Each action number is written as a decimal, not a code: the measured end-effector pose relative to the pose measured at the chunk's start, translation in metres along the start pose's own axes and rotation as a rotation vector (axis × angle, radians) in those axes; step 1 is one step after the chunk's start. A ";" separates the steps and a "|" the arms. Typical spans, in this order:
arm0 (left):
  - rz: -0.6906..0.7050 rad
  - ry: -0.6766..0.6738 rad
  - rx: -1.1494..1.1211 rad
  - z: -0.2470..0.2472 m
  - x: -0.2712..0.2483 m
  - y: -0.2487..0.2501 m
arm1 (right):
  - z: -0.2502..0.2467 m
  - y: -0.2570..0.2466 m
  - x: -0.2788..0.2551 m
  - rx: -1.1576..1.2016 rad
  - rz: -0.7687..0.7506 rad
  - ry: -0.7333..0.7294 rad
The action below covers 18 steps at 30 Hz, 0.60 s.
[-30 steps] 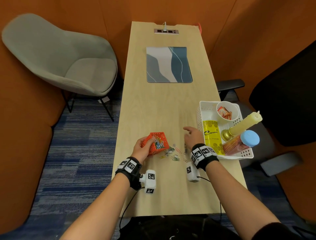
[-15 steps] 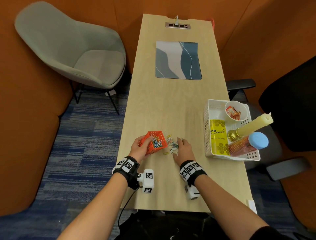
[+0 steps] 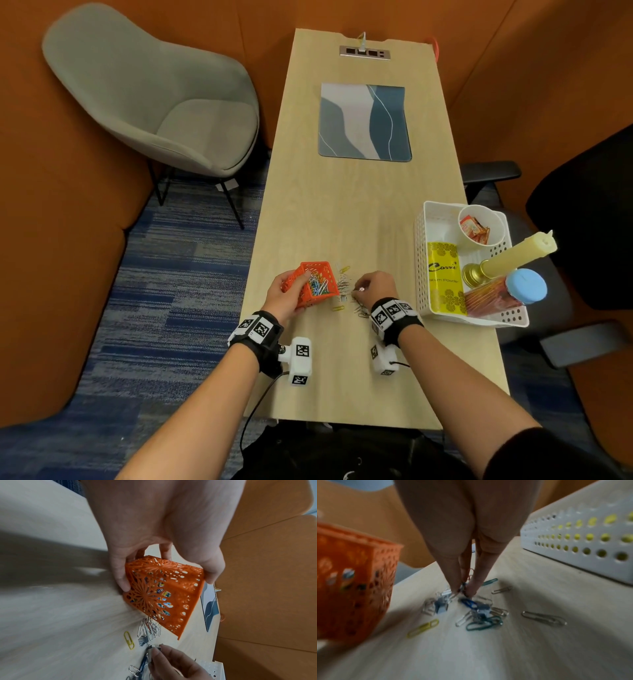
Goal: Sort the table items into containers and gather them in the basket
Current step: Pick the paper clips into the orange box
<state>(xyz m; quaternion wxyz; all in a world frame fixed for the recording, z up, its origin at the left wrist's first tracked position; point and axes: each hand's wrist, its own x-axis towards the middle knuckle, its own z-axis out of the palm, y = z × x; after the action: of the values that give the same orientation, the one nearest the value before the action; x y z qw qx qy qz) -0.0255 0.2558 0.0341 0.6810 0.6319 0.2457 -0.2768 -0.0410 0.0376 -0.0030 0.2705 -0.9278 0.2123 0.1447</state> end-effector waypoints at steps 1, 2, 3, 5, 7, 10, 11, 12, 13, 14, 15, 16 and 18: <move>-0.002 -0.003 0.006 0.001 0.001 0.000 | -0.002 0.003 -0.001 0.059 0.046 -0.016; -0.003 -0.011 0.011 0.002 0.001 0.000 | -0.003 0.007 -0.001 0.120 0.082 -0.030; -0.003 -0.017 0.012 0.003 0.002 0.000 | -0.005 0.010 -0.001 0.172 0.105 -0.039; -0.008 -0.028 0.006 0.007 0.003 0.002 | -0.012 0.014 -0.002 0.268 0.135 -0.045; -0.005 -0.030 0.014 0.011 0.005 0.004 | -0.022 0.012 -0.004 0.408 0.148 -0.043; 0.032 -0.021 0.048 0.017 0.007 0.005 | -0.046 -0.007 -0.009 0.761 0.124 -0.042; 0.040 -0.014 0.060 0.019 0.009 0.005 | -0.054 -0.015 -0.010 0.838 0.088 -0.063; 0.042 -0.010 0.066 0.021 0.010 0.006 | -0.060 -0.024 -0.011 0.849 0.036 -0.099; 0.034 -0.012 0.071 0.022 0.011 0.006 | -0.066 -0.034 -0.012 0.817 -0.029 -0.150; 0.025 -0.017 0.079 0.024 0.012 0.007 | -0.069 -0.043 -0.013 0.751 -0.097 -0.200; 0.019 -0.020 0.091 0.025 0.013 0.007 | -0.071 -0.050 -0.014 0.681 -0.153 -0.237; 0.016 -0.022 0.101 0.026 0.013 0.008 | -0.072 -0.054 -0.013 0.622 -0.194 -0.246; 0.014 -0.018 0.091 0.026 0.013 0.009 | -0.070 -0.056 -0.009 0.545 -0.213 -0.153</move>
<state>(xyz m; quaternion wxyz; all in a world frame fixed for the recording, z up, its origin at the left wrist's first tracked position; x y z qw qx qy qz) -0.0102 0.2298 0.0333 0.6557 0.6613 0.2225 -0.2886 -0.0116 0.0435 0.0817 0.5385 -0.8245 0.1237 0.1225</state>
